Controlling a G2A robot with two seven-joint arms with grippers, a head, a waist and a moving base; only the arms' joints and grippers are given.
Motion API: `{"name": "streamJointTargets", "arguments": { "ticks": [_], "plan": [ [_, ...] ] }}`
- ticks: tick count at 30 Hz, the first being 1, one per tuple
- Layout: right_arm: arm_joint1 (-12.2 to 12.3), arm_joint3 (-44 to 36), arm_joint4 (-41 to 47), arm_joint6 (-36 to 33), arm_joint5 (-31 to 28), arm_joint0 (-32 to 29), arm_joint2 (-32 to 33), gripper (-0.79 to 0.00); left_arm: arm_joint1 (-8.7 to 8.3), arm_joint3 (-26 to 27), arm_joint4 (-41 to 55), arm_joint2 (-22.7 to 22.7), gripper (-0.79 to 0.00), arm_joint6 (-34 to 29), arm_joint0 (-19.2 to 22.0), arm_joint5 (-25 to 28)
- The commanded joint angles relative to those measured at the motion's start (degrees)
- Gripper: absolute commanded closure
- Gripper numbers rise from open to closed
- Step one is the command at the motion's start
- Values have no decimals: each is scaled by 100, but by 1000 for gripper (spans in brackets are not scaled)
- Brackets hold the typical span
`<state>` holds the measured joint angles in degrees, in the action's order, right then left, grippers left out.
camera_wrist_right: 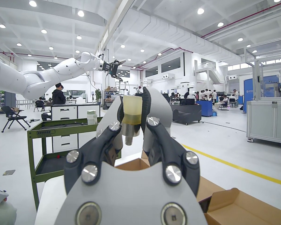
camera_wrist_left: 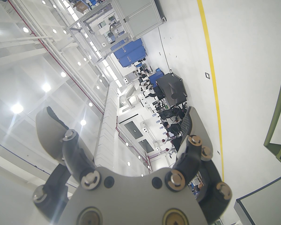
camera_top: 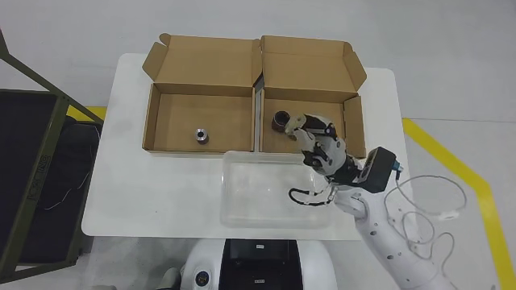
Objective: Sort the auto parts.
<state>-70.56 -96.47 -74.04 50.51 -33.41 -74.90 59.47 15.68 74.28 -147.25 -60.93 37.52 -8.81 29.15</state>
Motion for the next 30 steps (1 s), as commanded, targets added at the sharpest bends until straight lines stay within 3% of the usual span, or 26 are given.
{"name": "streamJointTargets", "arguments": {
  "ticks": [1,7,17,30],
  "plan": [
    [-9,42,-9,-25,20,35,-1,0,0,0,0,0,-785,0,0,0],
    [-34,110,-218,-393,205,146,-52,0,0,0,0,0,-785,0,0,0],
    [-99,256,-677,-1823,545,434,-328,0,0,0,0,0,-785,0,0,0],
    [-357,997,-1178,-3057,890,1068,-1230,0,0,0,0,0,-785,0,0,0]
  ]
}}
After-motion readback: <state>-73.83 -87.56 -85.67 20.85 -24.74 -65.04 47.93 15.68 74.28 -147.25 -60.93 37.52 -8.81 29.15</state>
